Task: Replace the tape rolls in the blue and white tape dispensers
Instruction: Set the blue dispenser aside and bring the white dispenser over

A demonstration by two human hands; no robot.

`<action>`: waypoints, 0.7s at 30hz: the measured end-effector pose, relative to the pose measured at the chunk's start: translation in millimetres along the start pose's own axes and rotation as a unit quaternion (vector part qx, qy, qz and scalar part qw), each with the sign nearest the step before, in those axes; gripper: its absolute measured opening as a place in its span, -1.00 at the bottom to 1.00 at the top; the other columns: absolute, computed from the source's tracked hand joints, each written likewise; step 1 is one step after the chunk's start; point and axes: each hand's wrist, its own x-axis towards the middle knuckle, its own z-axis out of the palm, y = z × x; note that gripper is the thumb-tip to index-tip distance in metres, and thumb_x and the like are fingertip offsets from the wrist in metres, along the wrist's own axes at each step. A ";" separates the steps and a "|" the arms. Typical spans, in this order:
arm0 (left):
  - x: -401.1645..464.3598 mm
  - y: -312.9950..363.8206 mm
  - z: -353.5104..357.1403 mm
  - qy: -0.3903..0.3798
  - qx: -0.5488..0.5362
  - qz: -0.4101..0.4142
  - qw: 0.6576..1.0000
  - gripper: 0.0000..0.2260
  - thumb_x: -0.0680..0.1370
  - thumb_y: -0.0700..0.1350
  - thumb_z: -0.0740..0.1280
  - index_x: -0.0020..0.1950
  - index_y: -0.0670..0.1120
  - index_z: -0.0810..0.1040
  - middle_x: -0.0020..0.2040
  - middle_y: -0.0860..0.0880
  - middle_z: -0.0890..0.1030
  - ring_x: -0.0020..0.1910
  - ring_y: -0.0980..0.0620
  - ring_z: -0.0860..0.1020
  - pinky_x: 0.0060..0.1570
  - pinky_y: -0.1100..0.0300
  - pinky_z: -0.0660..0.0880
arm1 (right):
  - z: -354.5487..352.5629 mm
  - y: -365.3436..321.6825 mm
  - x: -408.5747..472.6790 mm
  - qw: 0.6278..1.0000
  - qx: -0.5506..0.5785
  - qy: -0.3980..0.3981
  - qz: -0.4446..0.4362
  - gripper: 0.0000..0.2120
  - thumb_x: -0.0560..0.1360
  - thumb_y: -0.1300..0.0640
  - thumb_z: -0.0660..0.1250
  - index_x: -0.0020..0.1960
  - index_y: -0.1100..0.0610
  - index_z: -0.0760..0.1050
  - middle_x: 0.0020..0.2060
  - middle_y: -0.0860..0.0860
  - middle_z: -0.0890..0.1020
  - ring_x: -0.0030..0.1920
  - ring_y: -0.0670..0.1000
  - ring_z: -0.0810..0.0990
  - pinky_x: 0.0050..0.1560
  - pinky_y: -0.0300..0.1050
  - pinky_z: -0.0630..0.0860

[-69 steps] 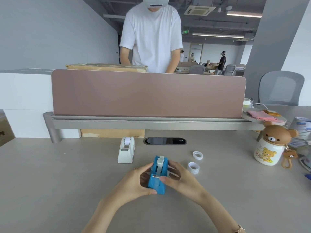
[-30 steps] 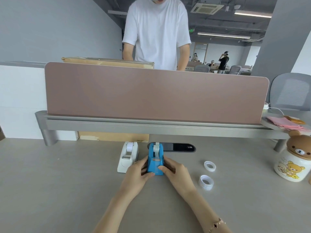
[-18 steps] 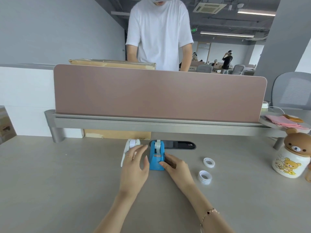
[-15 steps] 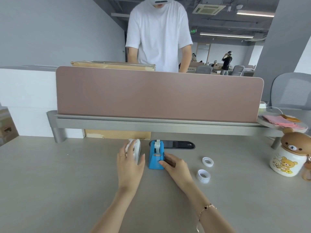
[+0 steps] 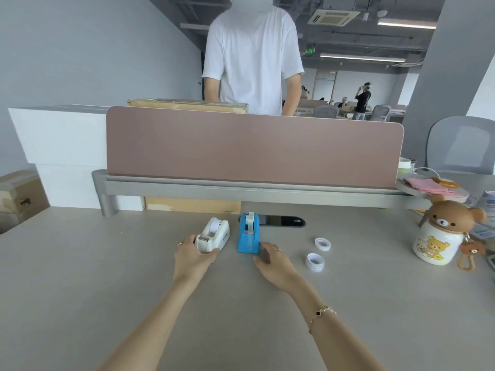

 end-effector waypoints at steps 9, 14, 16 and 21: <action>-38.9 -23.2 -57.7 -0.222 0.024 0.029 0.974 -0.53 0.19 0.07 0.54 0.07 0.22 0.53 0.02 0.15 0.66 0.02 0.15 0.62 0.02 0.17 0.57 | -9.0 8.3 -49.3 0.990 0.135 -0.036 0.008 -0.45 0.49 0.09 0.38 0.42 0.15 0.31 0.36 0.00 0.43 0.39 -0.04 0.39 0.31 -0.28 0.31; -51.1 -15.1 -51.8 -0.323 -0.002 0.056 0.945 -0.60 0.34 -0.13 0.51 0.09 0.18 0.50 0.09 0.09 0.63 0.13 0.09 0.59 0.10 0.16 0.54 | -17.5 3.5 -67.7 0.986 0.158 -0.044 -0.023 -0.57 0.45 0.07 0.44 0.28 0.08 0.47 0.16 -0.04 0.59 0.15 -0.06 0.59 0.18 -0.26 0.47; -50.2 -9.9 -49.6 -0.346 0.015 0.067 0.936 -0.59 0.32 -0.11 0.50 0.10 0.17 0.51 0.10 0.11 0.63 0.13 0.13 0.59 0.13 0.16 0.53 | -17.1 2.5 -72.3 0.985 0.155 -0.057 -0.046 -0.65 0.45 0.11 0.44 0.22 0.05 0.52 0.11 -0.05 0.65 0.07 -0.09 0.62 0.12 -0.29 0.50; -45.6 -6.2 -44.5 -0.372 0.039 0.076 0.924 -0.59 0.32 -0.10 0.51 0.11 0.17 0.51 0.13 0.11 0.62 0.15 0.16 0.57 0.21 0.13 0.50 | -23.5 5.5 -78.1 0.987 0.147 -0.047 -0.050 -0.74 0.41 0.11 0.47 0.08 0.01 0.56 0.01 -0.05 0.69 0.01 -0.07 0.65 0.10 -0.24 0.52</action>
